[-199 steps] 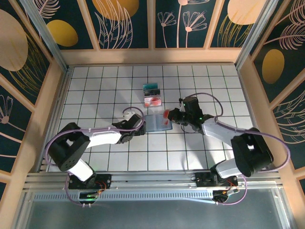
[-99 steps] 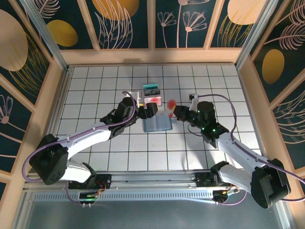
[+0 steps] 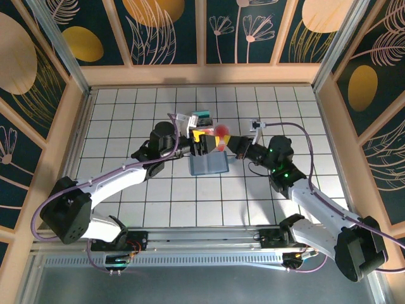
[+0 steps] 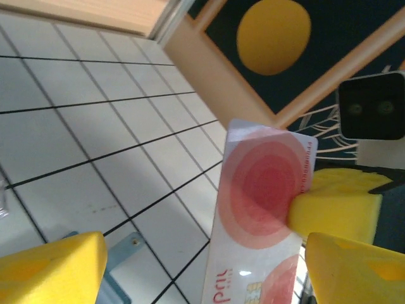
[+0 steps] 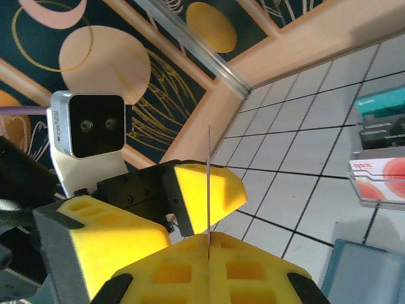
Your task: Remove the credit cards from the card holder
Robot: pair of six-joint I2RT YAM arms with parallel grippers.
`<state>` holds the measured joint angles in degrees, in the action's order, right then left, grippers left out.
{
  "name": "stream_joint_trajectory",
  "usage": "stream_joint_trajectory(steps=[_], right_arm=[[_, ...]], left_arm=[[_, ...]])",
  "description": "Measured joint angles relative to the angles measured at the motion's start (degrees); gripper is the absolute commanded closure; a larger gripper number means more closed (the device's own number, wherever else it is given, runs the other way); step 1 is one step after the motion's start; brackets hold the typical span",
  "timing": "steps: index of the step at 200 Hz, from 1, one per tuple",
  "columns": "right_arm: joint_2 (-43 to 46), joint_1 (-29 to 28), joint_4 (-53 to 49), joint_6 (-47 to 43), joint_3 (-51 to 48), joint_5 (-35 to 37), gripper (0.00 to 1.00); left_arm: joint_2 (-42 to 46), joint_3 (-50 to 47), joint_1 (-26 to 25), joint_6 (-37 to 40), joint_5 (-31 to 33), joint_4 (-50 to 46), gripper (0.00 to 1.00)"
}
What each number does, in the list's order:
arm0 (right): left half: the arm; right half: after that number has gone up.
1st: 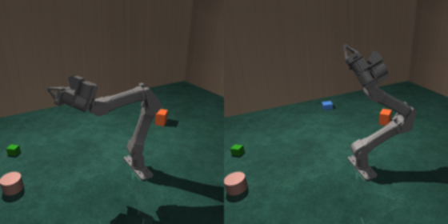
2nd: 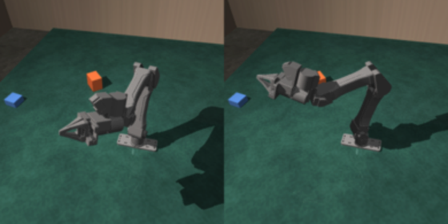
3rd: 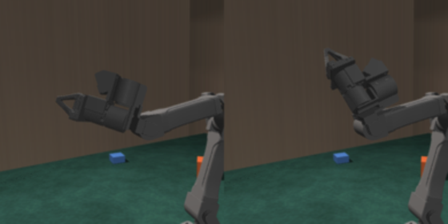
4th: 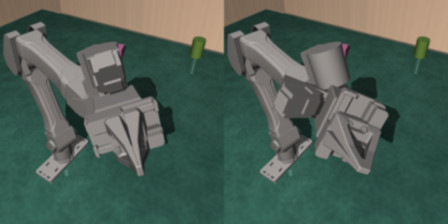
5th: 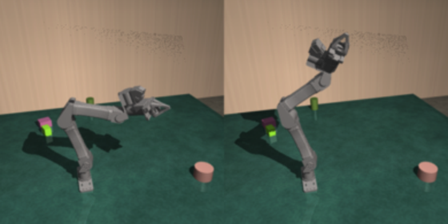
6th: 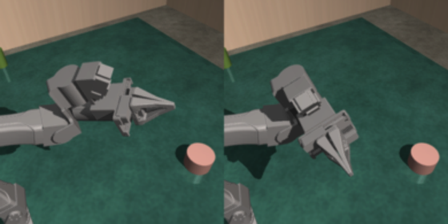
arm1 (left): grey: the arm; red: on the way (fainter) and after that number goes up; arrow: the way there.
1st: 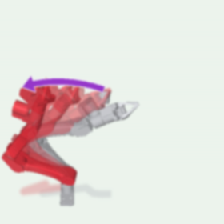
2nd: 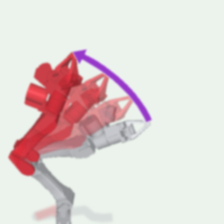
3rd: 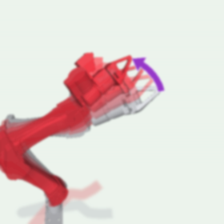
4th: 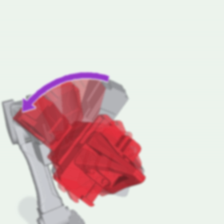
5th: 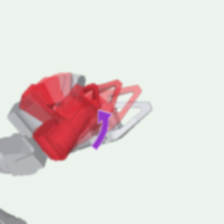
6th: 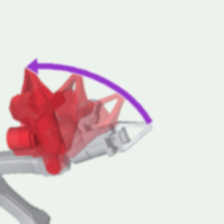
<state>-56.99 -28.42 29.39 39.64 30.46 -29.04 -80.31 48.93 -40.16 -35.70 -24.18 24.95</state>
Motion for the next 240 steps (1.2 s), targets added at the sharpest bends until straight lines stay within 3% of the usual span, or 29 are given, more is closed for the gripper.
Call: stream_joint_trajectory(steps=[69,79,91,114,123,174,193,220,229,240], right_arm=[[-0.1,0.5,3.9,1.4,-0.9,-2.5,1.00],[-0.2,0.8,3.8,1.4,-1.0,-2.3,0.92],[-0.2,1.0,3.3,1.6,-1.0,-1.9,0.80],[-0.1,0.9,1.7,0.8,-1.0,-1.4,0.46],[0.0,0.6,1.1,0.5,-1.0,-1.2,0.38],[4.0,0.6,-9.1,-2.2,-0.5,7.2,0.24],[6.0,0.6,-13.9,-2.7,0.3,12.2,0.15],[8.3,0.6,-20.3,-3.0,1.2,20.2,0.13],[8.8,0.6,-22.4,-2.8,1.4,22.8,0.02],[9.0,0.6,-24.9,-2.1,1.5,25.9,0.01]], left_arm=[[-0.5,0.1,0.1,-1.4,-4.7,5.0,0.93],[-0.5,0.3,0.2,-0.9,-5.0,5.0,1.00],[-0.5,0.7,0.2,0.3,-5.4,4.4,1.00],[-0.5,3.6,-0.2,4.8,-4.3,-0.2,1.00],[-0.4,4.5,-0.1,7.5,-2.9,-2.4,1.00],[-2.1,10.9,2.3,29.5,8.9,-18.5,1.00],[-5.3,14.1,3.8,37.3,12.7,-21.6,1.00],[-9.9,17.2,4.7,47.7,16.3,-24.5,1.00],[-11.7,18.3,4.8,50.9,17.2,-25.7,1.00],[-13.9,20.1,4.9,54.4,17.7,-27.3,1.00]])
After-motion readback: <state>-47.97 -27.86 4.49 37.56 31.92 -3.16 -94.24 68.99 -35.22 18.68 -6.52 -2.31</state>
